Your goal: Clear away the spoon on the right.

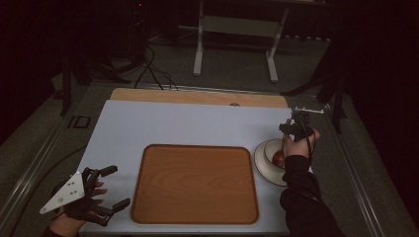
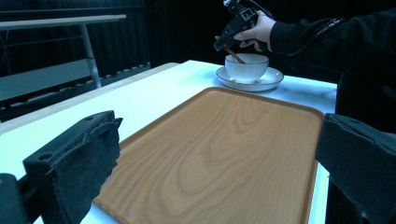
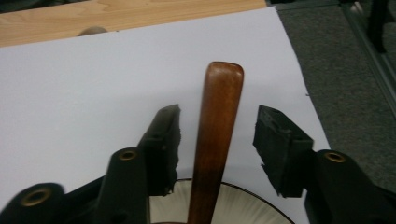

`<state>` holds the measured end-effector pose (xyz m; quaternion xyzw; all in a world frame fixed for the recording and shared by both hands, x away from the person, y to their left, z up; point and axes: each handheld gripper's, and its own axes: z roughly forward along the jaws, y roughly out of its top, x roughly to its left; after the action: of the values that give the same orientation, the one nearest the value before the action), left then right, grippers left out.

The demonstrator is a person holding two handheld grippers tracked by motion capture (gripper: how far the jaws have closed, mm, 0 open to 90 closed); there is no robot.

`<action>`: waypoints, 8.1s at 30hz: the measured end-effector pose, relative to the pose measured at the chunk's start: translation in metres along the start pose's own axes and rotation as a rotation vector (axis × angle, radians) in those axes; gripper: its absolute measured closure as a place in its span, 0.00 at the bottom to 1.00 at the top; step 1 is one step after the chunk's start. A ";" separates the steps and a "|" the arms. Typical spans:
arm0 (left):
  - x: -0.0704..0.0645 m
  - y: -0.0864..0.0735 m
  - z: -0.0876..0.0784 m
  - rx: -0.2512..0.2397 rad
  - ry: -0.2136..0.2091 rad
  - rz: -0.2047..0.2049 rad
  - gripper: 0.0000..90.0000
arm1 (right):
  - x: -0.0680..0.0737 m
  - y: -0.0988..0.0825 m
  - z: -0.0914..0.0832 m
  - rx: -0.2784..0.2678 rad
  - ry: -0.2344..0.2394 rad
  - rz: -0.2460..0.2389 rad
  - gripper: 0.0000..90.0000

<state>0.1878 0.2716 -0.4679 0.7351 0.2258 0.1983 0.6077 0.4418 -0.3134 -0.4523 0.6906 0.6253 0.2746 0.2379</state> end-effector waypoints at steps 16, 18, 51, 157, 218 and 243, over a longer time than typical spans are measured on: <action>0.000 0.000 0.000 0.001 -0.001 -0.002 0.00 | 0.000 0.000 0.001 0.028 0.019 0.054 0.84; 0.000 0.000 0.000 0.001 -0.001 -0.002 0.00 | 0.000 0.000 0.001 0.025 0.020 0.057 0.84; -0.001 0.001 0.002 -0.001 -0.003 -0.003 0.00 | 0.009 0.029 -0.072 -0.060 0.143 0.016 0.85; -0.005 0.001 0.002 0.017 -0.002 0.030 0.00 | 0.151 -0.108 -0.061 0.204 0.433 -0.136 0.86; -0.007 0.001 0.002 0.020 -0.010 0.033 0.00 | 0.142 -0.113 -0.048 0.147 0.446 -0.175 0.22; -0.007 0.001 0.001 0.016 -0.004 0.032 0.00 | 0.110 -0.108 -0.107 -0.027 0.577 -0.360 0.17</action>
<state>0.1828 0.2662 -0.4673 0.7441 0.2142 0.2046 0.5989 0.2973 -0.1947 -0.4375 0.4597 0.7752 0.4203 0.1050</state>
